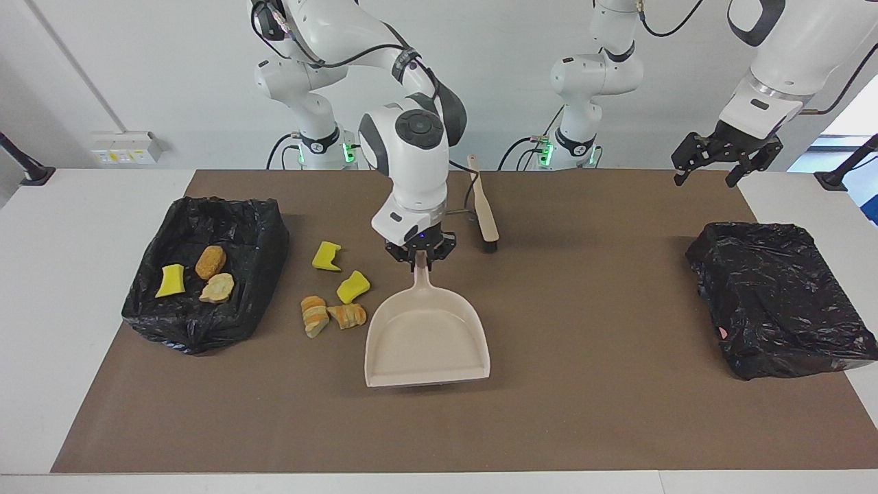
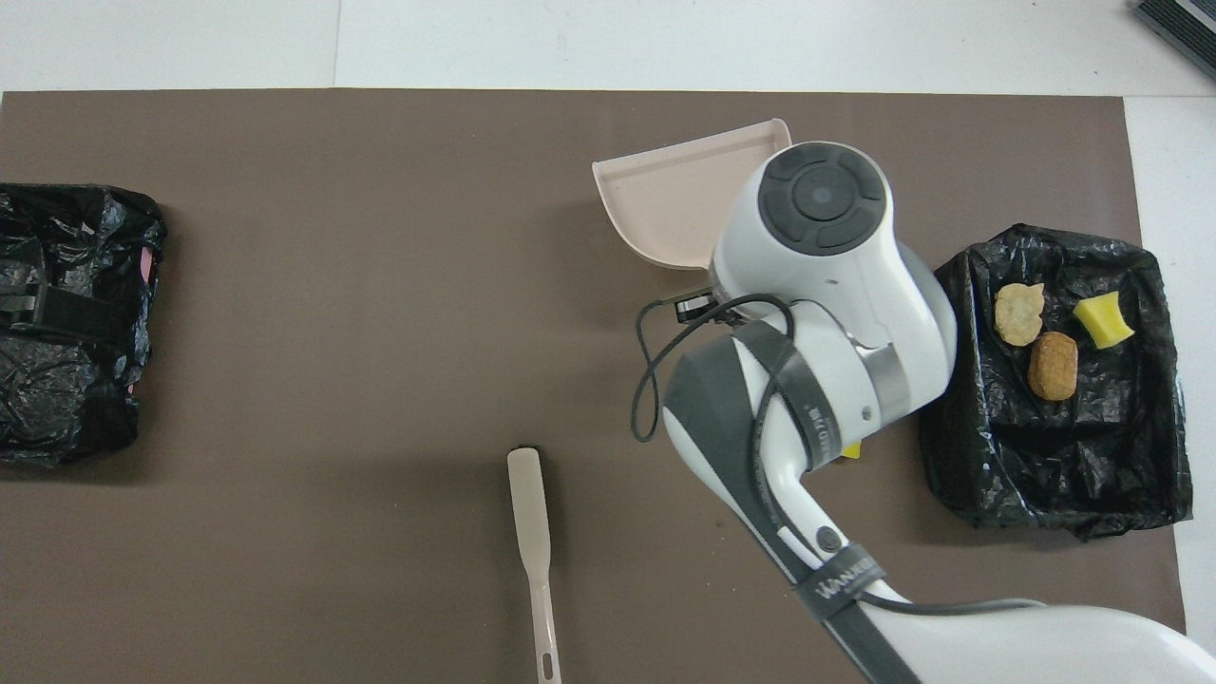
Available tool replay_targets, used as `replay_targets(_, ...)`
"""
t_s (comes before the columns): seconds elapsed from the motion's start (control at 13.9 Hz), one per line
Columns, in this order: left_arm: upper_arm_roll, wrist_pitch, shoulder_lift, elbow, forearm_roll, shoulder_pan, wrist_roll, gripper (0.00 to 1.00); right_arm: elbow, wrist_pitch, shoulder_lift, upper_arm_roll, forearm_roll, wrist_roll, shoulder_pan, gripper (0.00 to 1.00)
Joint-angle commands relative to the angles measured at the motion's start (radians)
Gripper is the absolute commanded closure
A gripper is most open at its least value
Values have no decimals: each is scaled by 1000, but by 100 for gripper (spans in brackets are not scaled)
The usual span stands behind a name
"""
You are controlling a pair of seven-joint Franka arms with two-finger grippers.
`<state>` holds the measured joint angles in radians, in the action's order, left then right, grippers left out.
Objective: Sweep and dump trash in bin
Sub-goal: 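Return the dustpan to the table center with the right gripper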
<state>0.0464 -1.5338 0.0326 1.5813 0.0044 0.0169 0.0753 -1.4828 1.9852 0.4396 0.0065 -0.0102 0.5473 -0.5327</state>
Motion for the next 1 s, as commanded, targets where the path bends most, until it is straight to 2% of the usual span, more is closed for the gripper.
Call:
replay_targets(0.0,6,15,4,-9,14,6,0,0,78,119,122,1,-59,120,-53,100)
replay_targets(0.14,4,15,4,-9,14,6,0,0,79,161,148,1,-62,137,-76,100)
replay_targets(0.57,4,15,4,-9,14,6,0,0,65,162,174,3,-62,138,-138,98)
replay_targets(0.65,4,15,4,-9,14,6,0,0,64,161,171,3,-65,138,-138,82)
replay_targets(0.72,6,15,4,-9,14,6,0,0,64,159,171,3,-57,137,-136,57)
replay_targets(0.79,4,15,4,-9,14,6,0,0,64,156,169,3,-48,137,-135,7)
replay_targets(0.86,6,15,4,-9,14,6,0,0,64,149,165,0,-47,128,-138,0)
replay_targets(0.93,4,15,4,-9,14,6,0,0,56,136,151,0,-45,120,-133,0)
